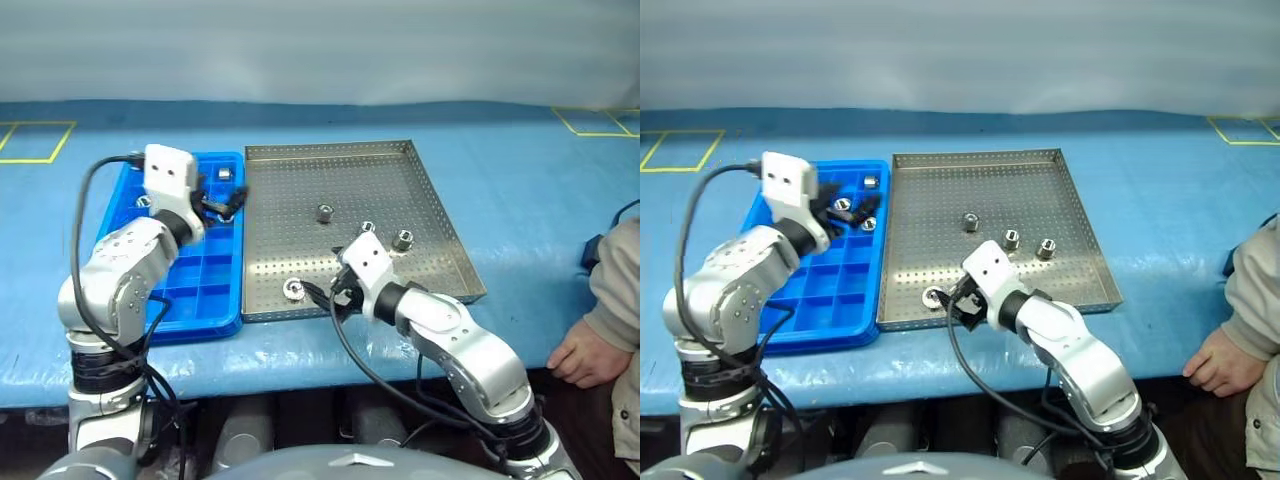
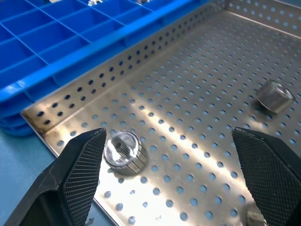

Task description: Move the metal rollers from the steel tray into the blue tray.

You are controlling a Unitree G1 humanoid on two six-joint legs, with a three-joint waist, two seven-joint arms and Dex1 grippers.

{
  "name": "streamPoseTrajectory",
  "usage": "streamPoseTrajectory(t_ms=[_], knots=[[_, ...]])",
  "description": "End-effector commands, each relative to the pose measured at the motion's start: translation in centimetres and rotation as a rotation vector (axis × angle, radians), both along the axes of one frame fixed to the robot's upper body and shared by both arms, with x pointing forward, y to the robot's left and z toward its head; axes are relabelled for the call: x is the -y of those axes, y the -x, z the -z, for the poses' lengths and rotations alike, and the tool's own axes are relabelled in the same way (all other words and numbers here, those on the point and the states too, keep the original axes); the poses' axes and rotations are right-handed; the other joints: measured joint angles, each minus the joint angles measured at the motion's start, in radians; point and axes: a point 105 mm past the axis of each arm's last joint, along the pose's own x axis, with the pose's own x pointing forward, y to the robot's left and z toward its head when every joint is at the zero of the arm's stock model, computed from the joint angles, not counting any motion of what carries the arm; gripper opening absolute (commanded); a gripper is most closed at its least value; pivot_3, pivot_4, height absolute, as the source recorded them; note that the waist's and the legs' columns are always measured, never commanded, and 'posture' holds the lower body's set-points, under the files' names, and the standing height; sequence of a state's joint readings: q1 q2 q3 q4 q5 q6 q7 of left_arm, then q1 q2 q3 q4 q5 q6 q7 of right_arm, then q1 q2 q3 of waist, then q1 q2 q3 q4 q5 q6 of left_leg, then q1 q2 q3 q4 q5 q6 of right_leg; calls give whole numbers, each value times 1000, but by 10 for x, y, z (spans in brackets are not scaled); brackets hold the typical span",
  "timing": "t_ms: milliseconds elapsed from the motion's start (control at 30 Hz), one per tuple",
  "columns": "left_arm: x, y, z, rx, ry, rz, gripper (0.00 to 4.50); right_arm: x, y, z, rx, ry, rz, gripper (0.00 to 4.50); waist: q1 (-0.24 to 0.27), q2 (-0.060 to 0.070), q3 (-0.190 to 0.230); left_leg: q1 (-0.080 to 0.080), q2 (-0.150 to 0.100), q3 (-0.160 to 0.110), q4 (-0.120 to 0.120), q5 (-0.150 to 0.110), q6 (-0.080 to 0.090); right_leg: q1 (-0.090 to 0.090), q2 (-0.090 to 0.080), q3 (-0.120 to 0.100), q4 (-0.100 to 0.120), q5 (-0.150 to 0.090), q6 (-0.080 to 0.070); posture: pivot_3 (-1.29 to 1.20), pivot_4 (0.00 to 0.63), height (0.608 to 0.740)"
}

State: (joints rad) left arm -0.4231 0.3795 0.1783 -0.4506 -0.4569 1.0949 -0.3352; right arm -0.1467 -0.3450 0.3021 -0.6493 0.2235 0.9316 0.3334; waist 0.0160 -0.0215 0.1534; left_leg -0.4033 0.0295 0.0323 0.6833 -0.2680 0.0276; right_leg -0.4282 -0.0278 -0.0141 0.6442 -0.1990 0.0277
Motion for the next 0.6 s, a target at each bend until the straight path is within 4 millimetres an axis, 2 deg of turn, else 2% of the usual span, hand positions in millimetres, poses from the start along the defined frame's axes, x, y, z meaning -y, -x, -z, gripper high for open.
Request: streamPoseTrajectory(t_ms=[33, 167, 267, 467, 600], knots=[[30, 5, 8, -165, 45, 147, 4188, 16, -7, -7, 21, 19, 97, 4500, -1, 0, 0, 0, 0, 0, 0, 0, 0, 0, 1, 0, 0, 0, 0, 39, 150, 740], [53, 18, 39, -436, 7, 262, 4188, 25, -9, 2, 6, 69, 151, 4500, -9, 0, 0, 1, -1, 0, 0, 0, -1, 0, 2, 0, 1, 0, 1, 13, 150, 740], [55, 25, 52, -536, -36, 291, 4188, 25, -8, 5, 3, 83, 158, 4500, -24, 0, 0, 1, -1, 0, -1, 0, 0, 0, 2, 1, 1, 1, 2, 6, 150, 740], [57, 43, 80, -663, -219, 367, 4188, 21, -5, 9, -12, 55, 176, 4500, -29, 0, 0, 1, 0, 0, -2, 0, -1, -1, 2, 1, 1, 0, 1, -18, 150, 740], [59, 48, 84, -683, -257, 405, 4188, 21, -4, 10, -15, 42, 194, 4500, -29, 0, 0, 1, 1, 0, -1, 0, -1, -1, 1, 2, 1, 0, 0, -28, 150, 740]])
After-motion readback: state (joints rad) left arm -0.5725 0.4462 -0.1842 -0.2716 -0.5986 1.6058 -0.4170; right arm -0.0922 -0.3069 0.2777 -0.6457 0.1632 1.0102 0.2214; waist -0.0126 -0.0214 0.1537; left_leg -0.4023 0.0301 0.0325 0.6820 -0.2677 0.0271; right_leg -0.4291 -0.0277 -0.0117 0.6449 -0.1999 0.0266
